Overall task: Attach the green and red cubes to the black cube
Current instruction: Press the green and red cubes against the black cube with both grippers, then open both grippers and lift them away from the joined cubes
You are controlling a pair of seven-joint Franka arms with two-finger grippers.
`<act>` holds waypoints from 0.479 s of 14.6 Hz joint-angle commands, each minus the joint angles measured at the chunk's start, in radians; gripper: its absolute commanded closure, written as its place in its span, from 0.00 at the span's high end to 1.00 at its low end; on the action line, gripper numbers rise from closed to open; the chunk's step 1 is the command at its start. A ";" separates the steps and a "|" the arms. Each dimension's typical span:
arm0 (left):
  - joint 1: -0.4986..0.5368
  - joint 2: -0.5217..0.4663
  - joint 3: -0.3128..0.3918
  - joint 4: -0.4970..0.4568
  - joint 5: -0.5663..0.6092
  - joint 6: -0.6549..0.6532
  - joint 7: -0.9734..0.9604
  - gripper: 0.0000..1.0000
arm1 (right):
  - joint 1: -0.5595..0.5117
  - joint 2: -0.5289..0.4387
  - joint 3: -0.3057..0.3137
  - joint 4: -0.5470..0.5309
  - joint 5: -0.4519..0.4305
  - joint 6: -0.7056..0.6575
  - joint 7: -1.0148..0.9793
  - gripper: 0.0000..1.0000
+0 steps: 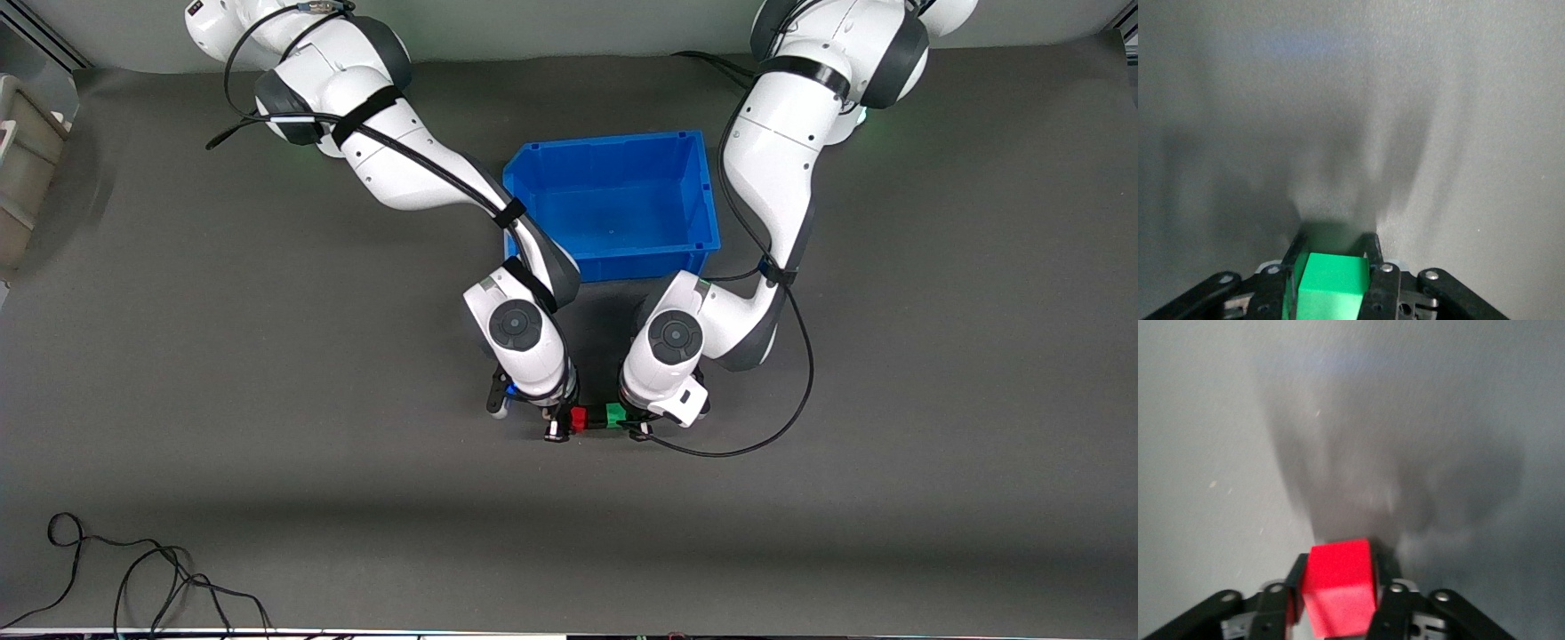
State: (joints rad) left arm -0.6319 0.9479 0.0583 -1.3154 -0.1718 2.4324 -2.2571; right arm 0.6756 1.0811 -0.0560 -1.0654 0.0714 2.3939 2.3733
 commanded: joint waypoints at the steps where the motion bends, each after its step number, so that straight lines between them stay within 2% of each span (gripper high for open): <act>1: -0.017 0.029 0.006 0.041 0.008 0.008 -0.032 0.22 | 0.007 -0.010 0.002 0.036 -0.004 -0.005 -0.092 1.00; 3: -0.017 0.028 0.006 0.041 0.008 0.014 -0.027 0.61 | 0.005 -0.021 0.002 0.035 -0.004 -0.007 -0.103 1.00; 4: -0.017 0.028 0.008 0.041 0.008 0.014 -0.027 0.84 | 0.005 -0.024 0.002 0.035 -0.005 -0.007 -0.106 1.00; 5: -0.014 0.026 0.008 0.041 0.008 0.014 -0.022 1.00 | 0.004 -0.036 0.002 0.033 -0.005 -0.007 -0.109 1.00; 7: -0.012 0.023 0.008 0.041 0.009 0.013 -0.012 1.00 | 0.001 -0.071 -0.001 0.027 -0.002 -0.010 -0.112 1.00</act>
State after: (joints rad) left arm -0.6348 0.9509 0.0577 -1.3113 -0.1709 2.4459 -2.2574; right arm 0.6765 1.0596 -0.0561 -1.0233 0.0695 2.3942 2.2843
